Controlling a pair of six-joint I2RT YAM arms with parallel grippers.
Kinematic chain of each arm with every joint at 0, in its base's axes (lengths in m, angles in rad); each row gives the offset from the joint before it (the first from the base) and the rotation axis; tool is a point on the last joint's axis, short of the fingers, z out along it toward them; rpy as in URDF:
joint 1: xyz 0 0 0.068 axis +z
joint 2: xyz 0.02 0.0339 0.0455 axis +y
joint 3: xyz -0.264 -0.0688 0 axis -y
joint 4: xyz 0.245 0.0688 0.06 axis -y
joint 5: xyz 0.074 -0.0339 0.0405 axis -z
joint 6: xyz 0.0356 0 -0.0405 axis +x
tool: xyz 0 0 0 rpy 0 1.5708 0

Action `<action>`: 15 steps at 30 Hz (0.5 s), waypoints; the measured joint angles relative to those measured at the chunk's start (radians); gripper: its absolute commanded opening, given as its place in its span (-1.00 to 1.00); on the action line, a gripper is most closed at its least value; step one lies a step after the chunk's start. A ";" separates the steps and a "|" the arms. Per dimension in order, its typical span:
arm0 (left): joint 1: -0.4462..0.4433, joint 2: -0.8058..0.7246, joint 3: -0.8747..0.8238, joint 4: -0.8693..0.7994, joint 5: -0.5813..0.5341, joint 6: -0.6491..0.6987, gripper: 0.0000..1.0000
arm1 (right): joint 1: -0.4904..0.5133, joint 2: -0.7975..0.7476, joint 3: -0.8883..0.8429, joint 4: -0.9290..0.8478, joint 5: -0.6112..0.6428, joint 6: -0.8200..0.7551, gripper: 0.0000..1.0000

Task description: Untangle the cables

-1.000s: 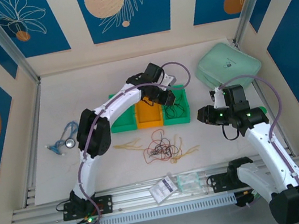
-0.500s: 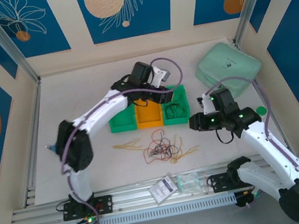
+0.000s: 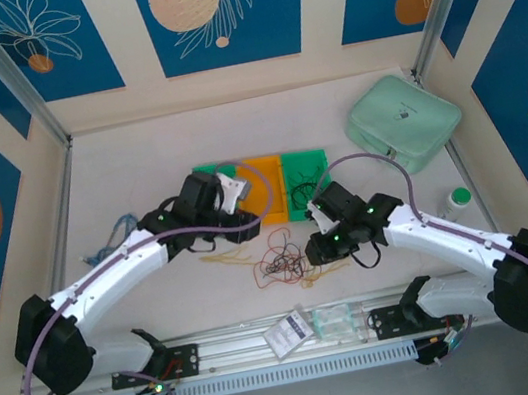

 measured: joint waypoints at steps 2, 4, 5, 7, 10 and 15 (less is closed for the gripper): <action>0.000 -0.026 -0.052 0.010 0.013 -0.025 -0.32 | 0.004 0.032 -0.007 0.018 0.008 0.003 -0.45; 0.000 -0.039 -0.084 0.020 0.026 -0.043 -0.32 | 0.005 0.065 -0.011 0.033 0.021 0.007 -0.45; 0.000 -0.043 -0.094 0.026 0.033 -0.053 -0.32 | 0.005 0.084 -0.011 0.039 0.027 0.007 -0.44; 0.000 -0.048 -0.111 0.041 0.042 -0.063 -0.32 | 0.005 0.116 -0.011 0.053 0.047 0.007 -0.45; 0.000 -0.051 -0.130 0.050 0.051 -0.079 -0.32 | 0.005 0.154 -0.011 0.071 0.070 0.007 -0.45; 0.000 -0.051 -0.135 0.060 0.060 -0.083 -0.32 | 0.004 0.206 -0.011 0.107 0.075 0.007 -0.45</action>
